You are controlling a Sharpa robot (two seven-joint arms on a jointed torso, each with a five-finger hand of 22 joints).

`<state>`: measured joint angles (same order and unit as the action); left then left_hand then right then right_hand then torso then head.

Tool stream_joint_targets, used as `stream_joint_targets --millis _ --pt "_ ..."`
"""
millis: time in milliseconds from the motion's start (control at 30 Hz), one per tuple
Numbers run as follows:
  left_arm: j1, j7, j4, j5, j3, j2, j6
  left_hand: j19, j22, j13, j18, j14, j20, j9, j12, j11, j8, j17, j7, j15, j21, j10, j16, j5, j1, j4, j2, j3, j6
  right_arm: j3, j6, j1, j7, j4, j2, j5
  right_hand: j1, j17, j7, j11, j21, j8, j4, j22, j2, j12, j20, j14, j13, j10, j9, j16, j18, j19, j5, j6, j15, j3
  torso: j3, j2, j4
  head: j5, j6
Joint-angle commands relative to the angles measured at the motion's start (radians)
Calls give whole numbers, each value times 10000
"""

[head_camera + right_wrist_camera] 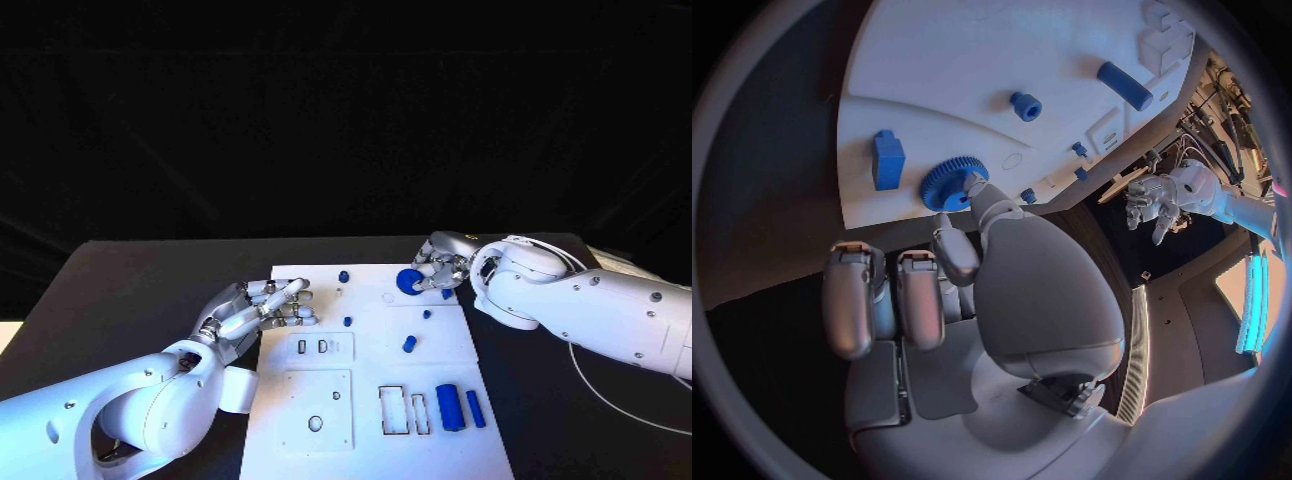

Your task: Assemble the parts on the task board

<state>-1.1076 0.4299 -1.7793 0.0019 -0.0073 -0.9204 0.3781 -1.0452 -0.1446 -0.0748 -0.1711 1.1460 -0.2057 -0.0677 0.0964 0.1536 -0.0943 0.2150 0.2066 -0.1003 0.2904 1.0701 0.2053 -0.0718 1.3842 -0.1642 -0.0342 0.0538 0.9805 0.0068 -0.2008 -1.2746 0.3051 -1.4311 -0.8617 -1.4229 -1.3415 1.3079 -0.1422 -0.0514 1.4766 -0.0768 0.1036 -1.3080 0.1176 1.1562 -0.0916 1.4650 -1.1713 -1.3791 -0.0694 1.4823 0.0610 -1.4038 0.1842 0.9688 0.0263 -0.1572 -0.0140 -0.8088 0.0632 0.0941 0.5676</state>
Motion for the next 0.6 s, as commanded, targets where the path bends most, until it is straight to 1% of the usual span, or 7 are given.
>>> stream_joint_targets --millis 33,267,400,600 --pt "-12 40 -9 -47 8 24 -213 -81 11 10 -94 72 -17 14 -38 37 36 10 56 -24 -26 -10 -54 3 8 61 91 -1 -1 -2 165 9 62 24 37 -278 -115 634 -1 -9 42 -45 11 -205 -17 70 -2 704 -28 -95 -10 51 -83 -86 -10 88 -69 50 1 3 -4 -13 0" --pt "-11 29 1 -47 8 30 -228 -81 11 10 -94 72 -17 14 -38 37 36 10 56 -24 -26 -10 -54 3 8 61 91 -1 -1 -2 134 11 73 38 91 -441 -158 678 3 -4 60 -69 4 -247 -63 161 -2 710 -142 -120 -13 72 -91 -110 -11 135 -68 38 0 1 2 -15 12" --pt "-11 22 3 -47 8 33 -237 -81 11 10 -94 72 -17 14 -38 37 36 10 56 -24 -26 -10 -54 3 8 61 91 -1 -1 -2 158 12 85 53 122 -551 -198 706 9 1 75 -94 -12 -285 -91 228 -1 714 -226 -141 -18 85 -98 -131 -16 186 -65 27 3 -2 -5 -23 16" --pt "-11 14 5 -47 8 37 -246 -81 11 10 -94 72 -17 14 -38 37 36 10 56 -24 -26 -10 -54 3 8 61 91 -1 -1 -5 286 42 115 98 201 -887 -273 751 21 12 94 -136 -54 -329 -135 349 3 720 -375 -184 -24 107 -106 -153 -19 280 -58 -1 6 2 -2 -26 38"
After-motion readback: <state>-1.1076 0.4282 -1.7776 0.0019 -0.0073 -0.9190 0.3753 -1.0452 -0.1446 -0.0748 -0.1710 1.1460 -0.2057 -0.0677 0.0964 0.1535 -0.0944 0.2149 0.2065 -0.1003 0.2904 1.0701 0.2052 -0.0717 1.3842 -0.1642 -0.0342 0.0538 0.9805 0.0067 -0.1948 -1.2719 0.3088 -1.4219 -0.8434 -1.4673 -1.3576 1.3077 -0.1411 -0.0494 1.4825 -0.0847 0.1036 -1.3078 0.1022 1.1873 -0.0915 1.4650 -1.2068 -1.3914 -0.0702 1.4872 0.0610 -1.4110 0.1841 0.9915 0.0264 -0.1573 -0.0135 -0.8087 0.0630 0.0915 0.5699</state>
